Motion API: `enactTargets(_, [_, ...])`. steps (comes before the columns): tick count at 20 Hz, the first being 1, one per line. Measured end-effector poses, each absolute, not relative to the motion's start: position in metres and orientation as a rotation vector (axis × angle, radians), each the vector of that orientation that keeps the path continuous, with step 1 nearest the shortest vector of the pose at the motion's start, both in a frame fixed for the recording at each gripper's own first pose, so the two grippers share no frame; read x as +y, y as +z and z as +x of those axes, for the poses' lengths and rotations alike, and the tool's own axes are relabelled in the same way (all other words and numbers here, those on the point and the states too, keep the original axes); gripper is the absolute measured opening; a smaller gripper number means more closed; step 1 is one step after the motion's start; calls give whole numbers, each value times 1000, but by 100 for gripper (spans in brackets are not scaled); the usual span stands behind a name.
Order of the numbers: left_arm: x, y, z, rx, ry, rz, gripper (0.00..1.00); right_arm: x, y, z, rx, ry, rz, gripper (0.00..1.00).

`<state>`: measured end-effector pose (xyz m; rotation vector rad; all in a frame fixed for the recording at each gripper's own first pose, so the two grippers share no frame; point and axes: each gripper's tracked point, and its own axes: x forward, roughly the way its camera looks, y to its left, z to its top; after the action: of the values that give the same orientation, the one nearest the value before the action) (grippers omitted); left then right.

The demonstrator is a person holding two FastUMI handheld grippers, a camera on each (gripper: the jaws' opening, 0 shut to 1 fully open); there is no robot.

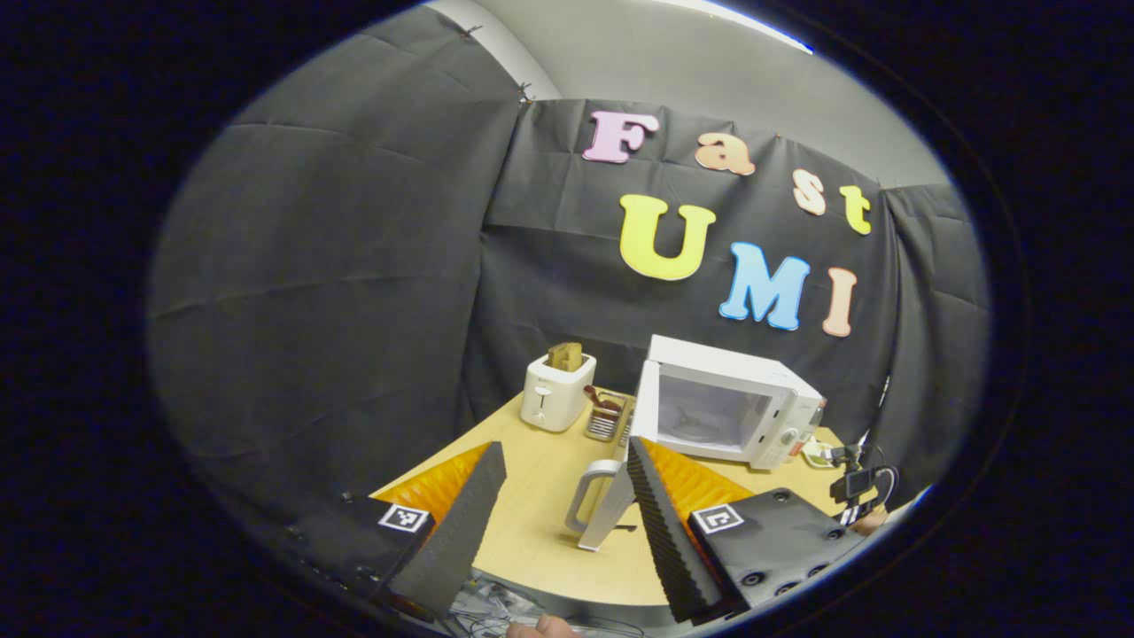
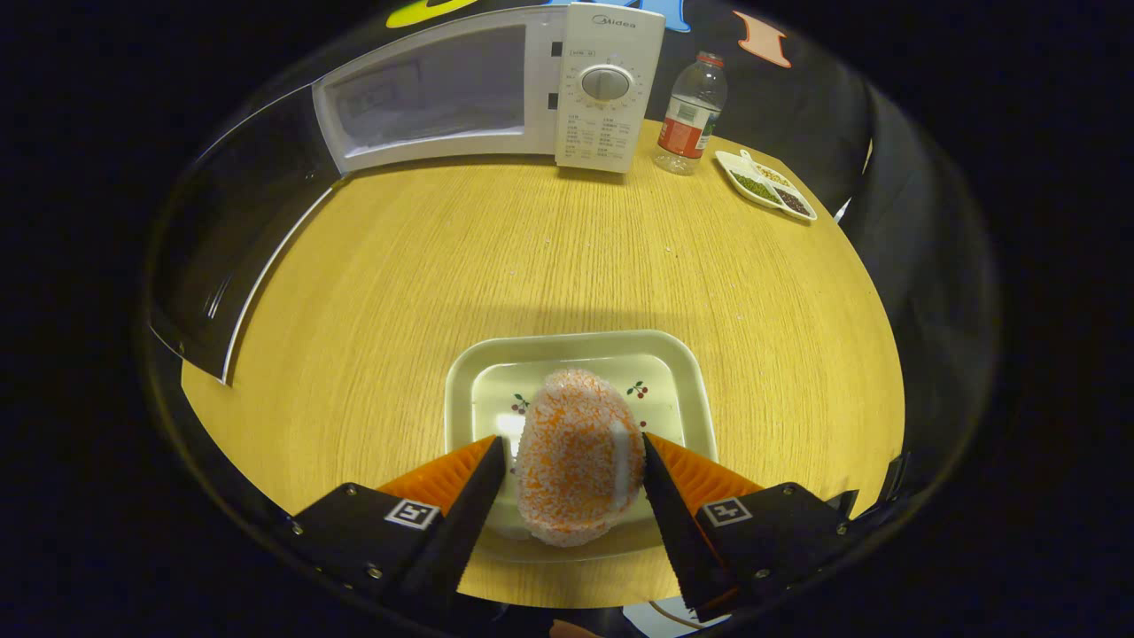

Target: Open the microwave oven with the left hand, put the food in, and close the microwave oven.

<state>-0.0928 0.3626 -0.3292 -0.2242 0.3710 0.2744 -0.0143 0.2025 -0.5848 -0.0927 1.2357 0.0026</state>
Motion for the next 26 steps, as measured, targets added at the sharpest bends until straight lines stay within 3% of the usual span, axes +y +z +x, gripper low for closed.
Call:
enactTargets(3, [369,-330,-96,371,275,-254,92,203,-583,-17,1255,5,-79,80])
enactTargets(6, [376,-332,-95,371,269,-244,92,200,-570,-14,1240,19,-129,74])
enactTargets(7, [376,-330,-91,365,261,-238,92,204,-568,-18,1240,37,-125,66])
enactTargets(9, [377,-323,-84,346,250,-234,93,209,-554,-15,1218,52,-106,66])
enactTargets(10, [375,-318,-82,334,247,-240,87,214,-546,-12,1203,58,-90,66])
enactTargets(19, [364,-270,-78,257,235,-242,92,285,-448,59,993,136,252,66])
enactTargets(23, [358,-256,-84,239,256,-234,86,317,-428,89,942,195,332,66])
enactTargets(25, [353,-253,-83,251,267,-227,92,330,-424,102,926,220,359,66])
enactTargets(26, [350,-250,-83,254,274,-226,90,336,-424,109,917,236,367,66])
